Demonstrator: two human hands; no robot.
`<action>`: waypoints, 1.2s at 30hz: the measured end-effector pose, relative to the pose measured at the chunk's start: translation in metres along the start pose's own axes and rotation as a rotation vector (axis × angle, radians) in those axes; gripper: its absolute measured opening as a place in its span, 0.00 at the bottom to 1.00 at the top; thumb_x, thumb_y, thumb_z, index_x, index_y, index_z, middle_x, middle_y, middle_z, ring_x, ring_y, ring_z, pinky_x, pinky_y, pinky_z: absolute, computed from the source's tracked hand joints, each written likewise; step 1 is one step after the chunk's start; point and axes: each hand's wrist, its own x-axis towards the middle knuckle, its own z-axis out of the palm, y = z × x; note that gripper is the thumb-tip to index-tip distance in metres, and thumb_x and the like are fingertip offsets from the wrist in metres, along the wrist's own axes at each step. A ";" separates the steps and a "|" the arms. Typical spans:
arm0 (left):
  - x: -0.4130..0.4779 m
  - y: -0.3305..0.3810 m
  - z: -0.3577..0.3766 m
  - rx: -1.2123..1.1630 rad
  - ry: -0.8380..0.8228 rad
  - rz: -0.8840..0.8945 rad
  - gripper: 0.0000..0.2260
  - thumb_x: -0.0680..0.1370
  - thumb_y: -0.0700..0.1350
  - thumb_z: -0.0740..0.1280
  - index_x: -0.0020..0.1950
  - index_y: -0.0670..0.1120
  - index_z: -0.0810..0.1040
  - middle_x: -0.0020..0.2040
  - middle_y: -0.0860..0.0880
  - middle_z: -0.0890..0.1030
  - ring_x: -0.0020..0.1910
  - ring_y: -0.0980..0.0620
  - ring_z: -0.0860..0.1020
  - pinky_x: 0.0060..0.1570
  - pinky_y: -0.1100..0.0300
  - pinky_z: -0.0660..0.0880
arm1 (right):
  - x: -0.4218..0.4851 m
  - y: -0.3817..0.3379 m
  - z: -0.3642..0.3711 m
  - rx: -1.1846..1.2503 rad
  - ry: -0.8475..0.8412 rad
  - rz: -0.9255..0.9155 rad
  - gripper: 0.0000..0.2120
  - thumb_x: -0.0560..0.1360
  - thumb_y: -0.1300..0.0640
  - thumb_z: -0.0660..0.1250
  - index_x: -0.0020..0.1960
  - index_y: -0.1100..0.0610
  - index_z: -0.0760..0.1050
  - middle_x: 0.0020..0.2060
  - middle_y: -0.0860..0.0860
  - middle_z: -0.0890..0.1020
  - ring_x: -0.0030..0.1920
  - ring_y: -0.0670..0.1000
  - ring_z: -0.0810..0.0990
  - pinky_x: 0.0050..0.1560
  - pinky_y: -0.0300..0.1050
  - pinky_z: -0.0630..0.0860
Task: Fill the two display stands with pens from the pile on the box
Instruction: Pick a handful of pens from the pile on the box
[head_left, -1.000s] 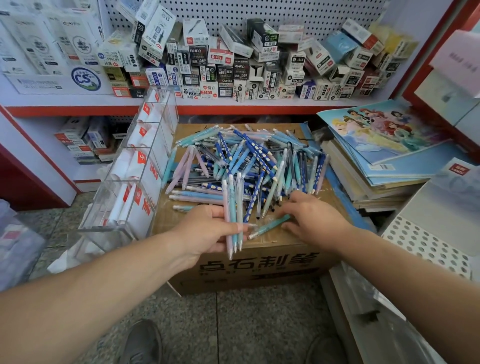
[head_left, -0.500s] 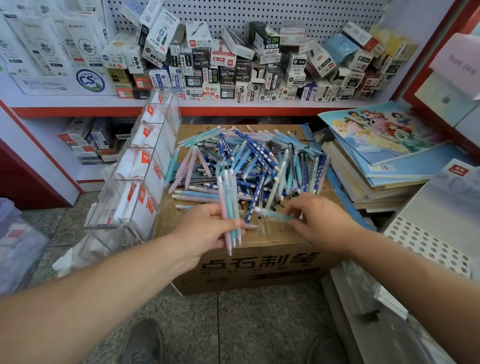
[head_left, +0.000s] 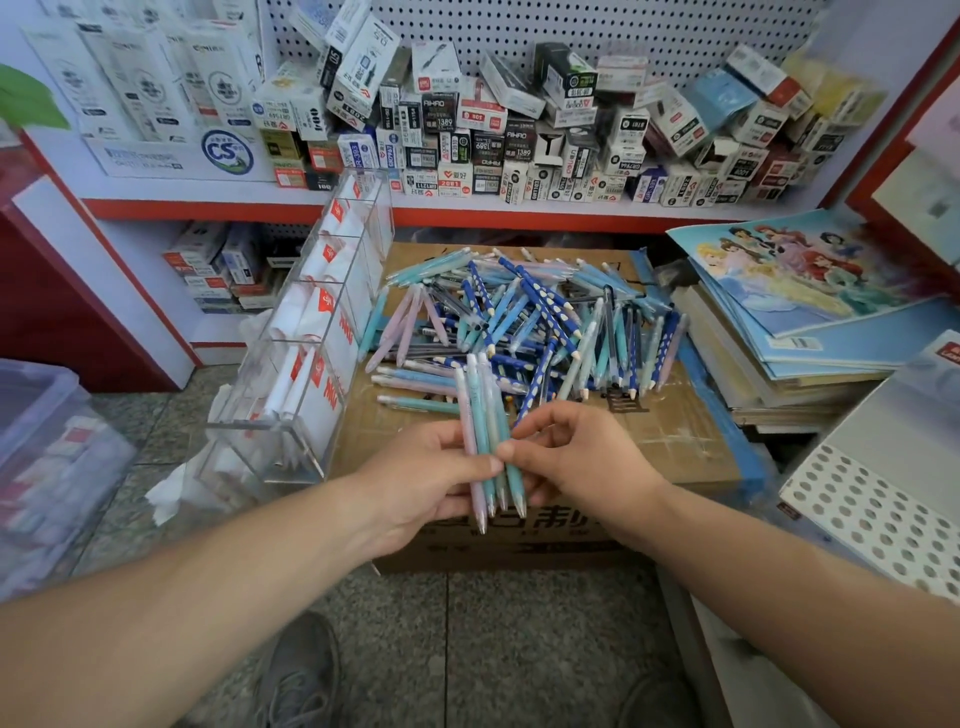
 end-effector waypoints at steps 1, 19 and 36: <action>-0.004 -0.003 -0.002 0.004 0.018 0.007 0.13 0.79 0.31 0.68 0.62 0.41 0.80 0.53 0.40 0.87 0.53 0.43 0.86 0.52 0.52 0.84 | -0.001 0.003 0.004 0.023 -0.003 0.015 0.11 0.73 0.63 0.77 0.51 0.65 0.78 0.32 0.58 0.82 0.27 0.49 0.79 0.26 0.41 0.77; -0.025 -0.024 -0.040 0.028 0.245 0.064 0.09 0.75 0.32 0.73 0.53 0.42 0.84 0.42 0.45 0.88 0.40 0.51 0.86 0.42 0.56 0.83 | -0.009 0.008 0.046 -0.123 -0.035 -0.003 0.05 0.78 0.65 0.71 0.49 0.55 0.82 0.38 0.52 0.84 0.35 0.45 0.82 0.38 0.40 0.82; -0.013 -0.025 -0.049 0.071 0.298 0.071 0.12 0.75 0.34 0.75 0.55 0.46 0.84 0.48 0.46 0.88 0.51 0.47 0.86 0.56 0.50 0.82 | 0.034 -0.002 0.034 -1.029 -0.036 -0.366 0.08 0.79 0.56 0.71 0.58 0.54 0.82 0.51 0.48 0.79 0.50 0.48 0.78 0.57 0.47 0.78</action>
